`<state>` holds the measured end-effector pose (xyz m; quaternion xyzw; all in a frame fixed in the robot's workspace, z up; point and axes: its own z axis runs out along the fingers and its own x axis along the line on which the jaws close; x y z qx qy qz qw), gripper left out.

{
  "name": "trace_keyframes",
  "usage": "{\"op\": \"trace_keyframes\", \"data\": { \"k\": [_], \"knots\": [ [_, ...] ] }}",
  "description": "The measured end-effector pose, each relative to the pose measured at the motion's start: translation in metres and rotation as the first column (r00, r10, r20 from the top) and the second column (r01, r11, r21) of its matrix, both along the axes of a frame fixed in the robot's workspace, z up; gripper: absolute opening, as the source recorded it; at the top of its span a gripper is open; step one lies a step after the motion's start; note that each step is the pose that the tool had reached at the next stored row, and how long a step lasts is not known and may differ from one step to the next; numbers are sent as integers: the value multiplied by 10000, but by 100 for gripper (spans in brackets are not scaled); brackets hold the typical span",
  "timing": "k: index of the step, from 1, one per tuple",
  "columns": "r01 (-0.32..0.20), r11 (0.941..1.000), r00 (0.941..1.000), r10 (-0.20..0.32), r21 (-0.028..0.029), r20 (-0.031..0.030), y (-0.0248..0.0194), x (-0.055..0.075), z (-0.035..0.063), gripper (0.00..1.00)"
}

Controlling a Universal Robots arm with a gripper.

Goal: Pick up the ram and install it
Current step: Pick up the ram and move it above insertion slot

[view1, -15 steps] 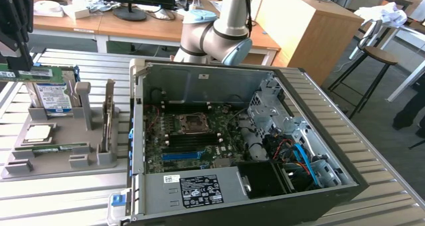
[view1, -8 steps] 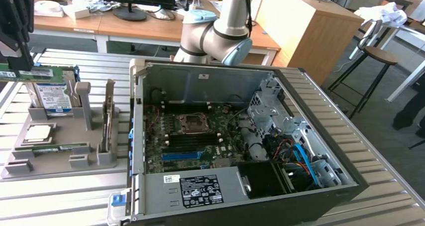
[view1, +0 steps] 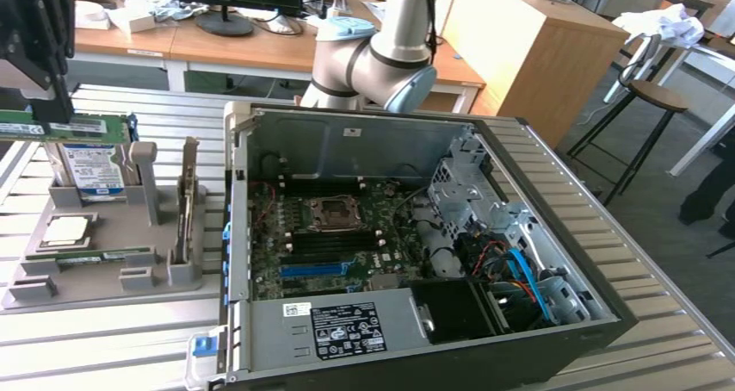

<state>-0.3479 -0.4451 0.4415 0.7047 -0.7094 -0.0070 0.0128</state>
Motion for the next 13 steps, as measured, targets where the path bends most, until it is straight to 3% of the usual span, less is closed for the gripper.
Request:
{"op": "trace_keyframes", "data": {
  "k": [13],
  "knots": [
    [1, 10000, 10000, -1, 1, 1, 0, 211, 0, 11]
  ]
}}
